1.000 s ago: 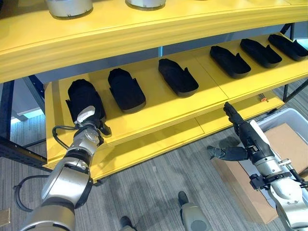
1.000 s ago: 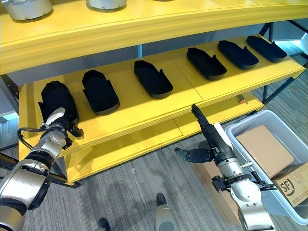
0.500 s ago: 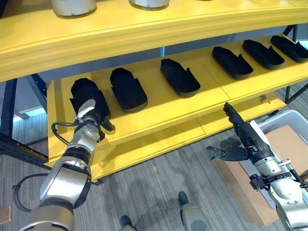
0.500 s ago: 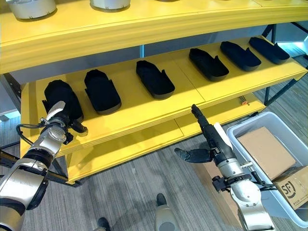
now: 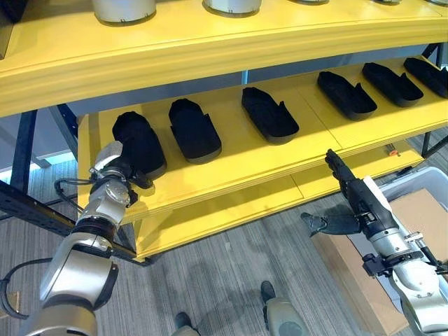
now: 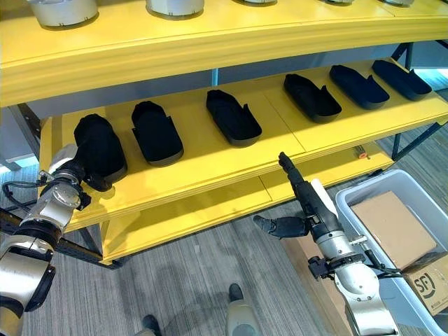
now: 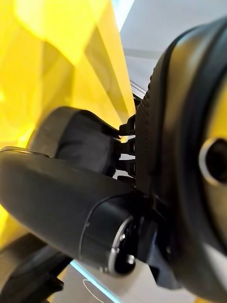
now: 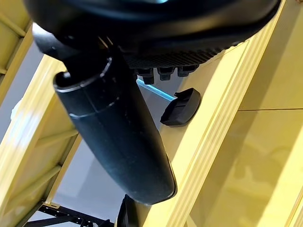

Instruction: Move parts from the plastic box to the shelf.

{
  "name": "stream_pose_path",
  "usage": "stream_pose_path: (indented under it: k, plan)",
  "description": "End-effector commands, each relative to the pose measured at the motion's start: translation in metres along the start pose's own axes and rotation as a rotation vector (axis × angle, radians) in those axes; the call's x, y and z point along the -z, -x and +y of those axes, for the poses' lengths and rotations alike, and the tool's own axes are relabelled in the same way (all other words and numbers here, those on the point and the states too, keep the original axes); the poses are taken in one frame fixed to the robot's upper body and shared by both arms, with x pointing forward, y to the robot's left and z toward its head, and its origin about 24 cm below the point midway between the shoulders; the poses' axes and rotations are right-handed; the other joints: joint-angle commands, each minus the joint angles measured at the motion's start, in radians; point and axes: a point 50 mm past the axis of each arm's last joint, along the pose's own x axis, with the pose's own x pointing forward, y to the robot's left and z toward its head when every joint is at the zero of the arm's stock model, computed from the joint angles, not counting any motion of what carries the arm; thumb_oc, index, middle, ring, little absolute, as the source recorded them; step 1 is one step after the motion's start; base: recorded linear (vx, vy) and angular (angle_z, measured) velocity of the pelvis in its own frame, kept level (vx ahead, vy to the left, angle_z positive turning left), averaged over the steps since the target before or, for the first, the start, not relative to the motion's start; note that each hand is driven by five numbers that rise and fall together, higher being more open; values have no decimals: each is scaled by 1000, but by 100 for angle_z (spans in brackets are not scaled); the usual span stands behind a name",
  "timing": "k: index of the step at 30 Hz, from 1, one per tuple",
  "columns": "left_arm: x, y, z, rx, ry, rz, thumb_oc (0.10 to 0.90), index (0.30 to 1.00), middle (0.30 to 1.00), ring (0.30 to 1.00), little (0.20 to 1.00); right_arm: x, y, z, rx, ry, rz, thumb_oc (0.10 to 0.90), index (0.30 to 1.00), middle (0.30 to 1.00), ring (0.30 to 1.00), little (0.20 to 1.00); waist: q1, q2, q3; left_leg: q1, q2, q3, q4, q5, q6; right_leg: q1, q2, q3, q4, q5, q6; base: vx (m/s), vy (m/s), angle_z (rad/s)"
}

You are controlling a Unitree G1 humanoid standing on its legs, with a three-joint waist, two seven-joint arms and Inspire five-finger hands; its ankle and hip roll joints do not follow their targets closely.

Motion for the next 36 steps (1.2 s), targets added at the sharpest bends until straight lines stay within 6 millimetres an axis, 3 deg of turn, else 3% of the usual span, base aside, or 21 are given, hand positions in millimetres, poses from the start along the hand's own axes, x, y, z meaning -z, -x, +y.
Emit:
stream_pose_path:
  k: [1, 9, 15, 24, 28, 36]
  plan:
    - [-18, -4, 44, -173, 33, -104, 900, 1000, 1000, 1000, 1000, -36, -2, -28, 113, 67, -197, 900, 1000, 1000, 1000, 1000, 10, -9, -76, -73, 47, -72, 96, -37, 11, 74, -74, -34, 42, -113, 34, 0, 0, 0]
    - [-33, -1, 33, -174, 184, -167, 900, 1000, 1000, 1000, 1000, -35, -2, -28, 123, 58, -202, 900, 1000, 1000, 1000, 1000, 4, -13, -73, -75, 48, -70, 100, -37, 13, 63, -71, -27, 46, -111, 32, 0, 0, 0]
    - [-46, 2, 37, -216, 288, -233, 900, 1000, 1000, 1000, 1000, -35, -1, -29, 131, 53, -207, 900, 1000, 1000, 1000, 1000, 1, -14, -73, -79, 50, -70, 104, -38, 14, 56, -68, -25, 52, -112, 29, 0, 0, 0]
    - [-61, 10, 43, -231, 620, -320, 900, 1000, 1000, 1000, 1000, -34, -1, -29, 153, 41, -208, 900, 1000, 1000, 1000, 1000, 1, -11, -77, -83, 51, -72, 106, -38, 15, 54, -66, -24, 53, -113, 26, 0, 0, 0]
    - [-67, 17, 42, -225, 893, -375, 900, 1000, 1000, 1000, 1000, -34, -5, -29, 161, 33, -217, 900, 1000, 1000, 1000, 1000, -1, -10, -76, -87, 54, -73, 109, -37, 16, 49, -63, -22, 58, -115, 23, 0, 0, 0]
    - [-65, 14, 32, -209, 1056, -336, 900, 1000, 1000, 1000, 1000, -36, -10, -24, 143, 20, -235, 900, 1000, 1000, 1000, 1000, -13, -12, -72, -86, 57, -67, 118, -45, 14, 40, -63, -16, 71, -122, 23, 0, 0, 0]
